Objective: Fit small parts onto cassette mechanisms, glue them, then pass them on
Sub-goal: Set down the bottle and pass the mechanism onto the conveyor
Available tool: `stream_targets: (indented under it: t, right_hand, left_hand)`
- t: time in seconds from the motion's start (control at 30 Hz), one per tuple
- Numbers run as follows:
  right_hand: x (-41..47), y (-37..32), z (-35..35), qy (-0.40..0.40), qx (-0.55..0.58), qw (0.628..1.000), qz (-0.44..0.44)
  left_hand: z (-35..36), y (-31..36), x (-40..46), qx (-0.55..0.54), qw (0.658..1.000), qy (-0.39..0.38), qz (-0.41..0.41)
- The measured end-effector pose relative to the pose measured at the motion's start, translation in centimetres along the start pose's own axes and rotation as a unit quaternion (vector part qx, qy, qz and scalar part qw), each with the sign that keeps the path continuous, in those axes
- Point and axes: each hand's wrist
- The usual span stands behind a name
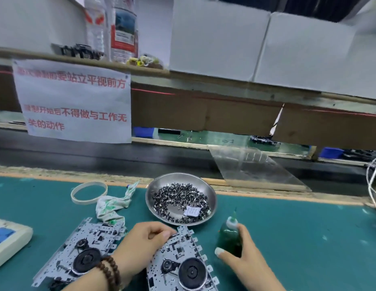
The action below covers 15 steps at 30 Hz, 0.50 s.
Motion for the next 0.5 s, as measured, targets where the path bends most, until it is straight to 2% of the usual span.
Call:
stream_targets:
  t: [0.07, 0.17, 0.2, 0.23, 0.37, 0.5]
  right_hand:
    - [-0.5, -0.7, -0.8, 0.024, 0.03, 0.999, -0.014]
    - [-1.6, -2.7, -3.1, 0.157, 0.132, 0.977, -0.049]
    - [-2.1, -3.5, -4.0, 0.166, 0.175, 0.969, -0.051]
    - [-2.5, -4.4, -4.7, 0.145, 0.213, 0.965, -0.043]
    - [-3.4, -7.3, -6.9, -0.049, 0.333, 0.939, 0.069]
    - [-2.4, -7.8, -8.7, -0.027, 0.412, 0.906, 0.096]
  left_hand:
    - [-0.1, 1.9, 0.6, -0.007, 1.0, -0.001, 0.023]
    - [-0.4, 5.8, 2.0, -0.025, 0.997, 0.004, 0.076]
    - [-0.4, 7.2, 2.5, -0.029, 0.995, 0.003, 0.093]
    - [-0.3, 8.6, 3.2, -0.031, 0.994, -0.002, 0.108]
    - [1.2, 12.9, 6.0, 0.003, 0.988, -0.016, 0.155]
    - [3.5, 15.2, 9.1, 0.026, 0.986, -0.055, 0.155]
Point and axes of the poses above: each hand's wrist, its own x-axis towards the middle knuckle, its own z-axis out of the palm, y = z × x, and after that the axes turned 4 degrees about z, right-handed
